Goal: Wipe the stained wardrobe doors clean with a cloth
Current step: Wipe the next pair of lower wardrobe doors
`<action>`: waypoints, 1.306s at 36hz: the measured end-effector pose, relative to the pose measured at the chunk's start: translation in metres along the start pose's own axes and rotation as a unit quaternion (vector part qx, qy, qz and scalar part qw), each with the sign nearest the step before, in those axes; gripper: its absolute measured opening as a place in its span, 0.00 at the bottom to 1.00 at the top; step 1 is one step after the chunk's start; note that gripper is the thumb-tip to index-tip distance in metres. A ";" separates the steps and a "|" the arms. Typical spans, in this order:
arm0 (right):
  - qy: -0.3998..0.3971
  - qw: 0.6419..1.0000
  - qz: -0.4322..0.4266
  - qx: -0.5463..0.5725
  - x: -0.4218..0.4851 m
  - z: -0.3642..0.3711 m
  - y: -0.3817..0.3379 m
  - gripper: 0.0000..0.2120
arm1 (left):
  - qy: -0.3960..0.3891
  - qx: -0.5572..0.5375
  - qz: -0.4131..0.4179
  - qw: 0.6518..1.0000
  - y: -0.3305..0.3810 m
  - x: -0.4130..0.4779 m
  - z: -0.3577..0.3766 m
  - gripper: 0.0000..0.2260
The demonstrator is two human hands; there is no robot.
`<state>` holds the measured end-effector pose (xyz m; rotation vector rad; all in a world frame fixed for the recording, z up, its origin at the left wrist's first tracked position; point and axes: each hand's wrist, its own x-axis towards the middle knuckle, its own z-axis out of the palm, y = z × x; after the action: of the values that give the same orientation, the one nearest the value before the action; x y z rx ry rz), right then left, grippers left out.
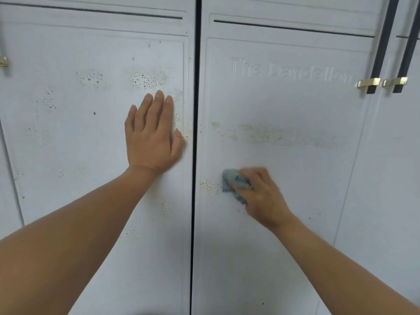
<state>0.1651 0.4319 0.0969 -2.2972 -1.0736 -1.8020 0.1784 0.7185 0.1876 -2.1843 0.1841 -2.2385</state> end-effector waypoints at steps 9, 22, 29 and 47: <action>-0.023 0.999 -0.027 0.038 -0.013 0.015 -0.029 0.13 | -0.005 -0.007 -0.001 1.000 0.000 0.000 -0.002 0.31; 0.036 0.998 0.019 0.039 0.014 0.024 -0.037 0.14 | 0.009 0.000 0.005 1.000 -0.001 0.000 -0.002 0.30; -0.007 0.994 -0.094 0.045 0.008 0.022 -0.025 0.08 | 0.009 0.003 0.007 1.000 -0.001 0.000 -0.001 0.30; -0.050 0.987 -0.108 0.105 0.018 0.034 -0.049 0.12 | 0.007 0.000 0.003 1.000 -0.001 -0.001 -0.004 0.30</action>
<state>0.1694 0.4922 0.0824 -2.2416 -1.5027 -1.5595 0.1744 0.7194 0.1869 -2.1666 0.1905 -2.2518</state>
